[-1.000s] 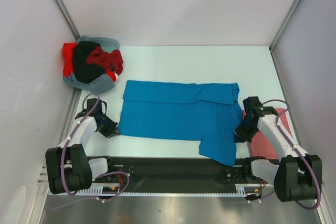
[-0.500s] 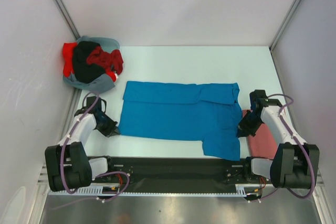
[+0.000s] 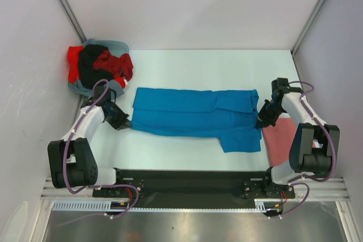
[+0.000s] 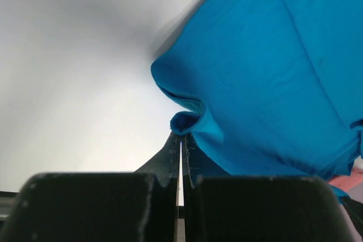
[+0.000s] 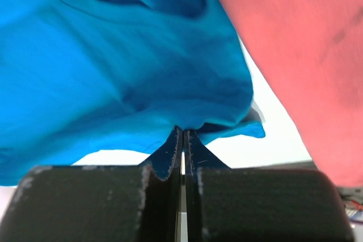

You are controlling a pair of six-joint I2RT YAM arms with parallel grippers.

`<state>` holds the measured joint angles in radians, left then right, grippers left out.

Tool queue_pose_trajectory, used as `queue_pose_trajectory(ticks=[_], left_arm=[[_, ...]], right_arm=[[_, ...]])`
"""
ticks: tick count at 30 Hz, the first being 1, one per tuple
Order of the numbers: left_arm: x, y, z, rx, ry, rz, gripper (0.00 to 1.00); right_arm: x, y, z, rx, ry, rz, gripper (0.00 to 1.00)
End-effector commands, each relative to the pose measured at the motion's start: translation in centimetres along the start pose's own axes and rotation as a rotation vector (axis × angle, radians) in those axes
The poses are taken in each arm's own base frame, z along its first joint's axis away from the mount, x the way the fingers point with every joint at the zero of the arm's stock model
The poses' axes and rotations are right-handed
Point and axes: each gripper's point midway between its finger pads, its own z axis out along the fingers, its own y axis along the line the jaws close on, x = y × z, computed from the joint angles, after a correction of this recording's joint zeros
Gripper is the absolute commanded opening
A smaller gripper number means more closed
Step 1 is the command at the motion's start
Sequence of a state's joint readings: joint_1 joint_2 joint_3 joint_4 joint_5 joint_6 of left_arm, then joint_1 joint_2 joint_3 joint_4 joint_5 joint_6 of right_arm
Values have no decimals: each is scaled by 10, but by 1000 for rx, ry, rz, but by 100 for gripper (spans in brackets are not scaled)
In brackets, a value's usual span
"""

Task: Fold and stack the t-shirts
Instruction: Fold the tshirt

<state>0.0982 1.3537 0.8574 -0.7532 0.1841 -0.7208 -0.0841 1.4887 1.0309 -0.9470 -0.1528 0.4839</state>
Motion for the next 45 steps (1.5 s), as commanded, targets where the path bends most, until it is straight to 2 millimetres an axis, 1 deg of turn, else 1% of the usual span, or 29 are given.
queue_pose_trajectory(ticks=[1, 3, 4, 5, 7, 8, 9, 10, 11, 12, 14, 15, 18, 21, 26, 33, 38, 40, 43, 44, 45], left_arm=[[-12, -19, -6, 51, -14, 38, 0], [-18, -23, -5, 50, -14, 47, 0], [-25, -30, -7, 60, -28, 52, 0], [-29, -32, -5, 57, -29, 50, 0], [-42, -40, -7, 59, -64, 51, 0], [-45, -40, -3, 48, -61, 49, 0], [-48, -41, -1, 45, -59, 47, 0], [-55, -48, -2, 55, -70, 48, 0], [-55, -52, 1, 63, -55, 51, 0], [-59, -54, 7, 57, -43, 51, 1], [-60, -56, 13, 57, -25, 49, 0], [-61, -57, 19, 55, -17, 48, 0], [-63, -57, 27, 47, -3, 39, 0], [-69, -57, 28, 37, -18, 39, 0], [-71, -58, 40, 22, 9, 36, 0], [-70, -55, 49, 1, 34, 33, 0], [-69, -53, 45, -8, 32, 38, 0], [-68, -52, 41, -5, 29, 42, 0], [-64, -52, 32, 5, 27, 44, 0], [-62, -52, 29, 7, 27, 40, 0], [-57, -48, 28, 3, 31, 37, 1]], right_arm=[[-24, 13, -5, -39, -41, -40, 0], [-33, 18, -3, -50, -42, -44, 0], [-36, 20, -4, -53, -44, -44, 0], [-39, 20, 1, -45, -35, -44, 0], [-49, 25, -1, -48, -52, -46, 0], [-52, 24, 3, -42, -41, -42, 0], [-56, 25, 4, -43, -46, -44, 0], [-61, 28, 4, -47, -51, -44, 0], [-63, 29, 5, -47, -51, -42, 0], [-66, 29, 10, -46, -42, -40, 0], [-71, 32, 12, -49, -42, -38, 0], [-72, 31, 17, -44, -31, -36, 0], [-79, 36, 20, -53, -31, -31, 0], [-87, 42, 21, -67, -39, -28, 0], [-90, 45, 31, -68, -13, -18, 0], [-89, 43, 38, -59, 5, -11, 0], [-87, 43, 39, -64, 14, -12, 0], [-85, 43, 35, -64, 14, -19, 0], [-78, 41, 28, -69, 22, -23, 0], [-71, 39, 28, -66, 39, -18, 0], [-68, 40, 25, -78, 44, -19, 0]])
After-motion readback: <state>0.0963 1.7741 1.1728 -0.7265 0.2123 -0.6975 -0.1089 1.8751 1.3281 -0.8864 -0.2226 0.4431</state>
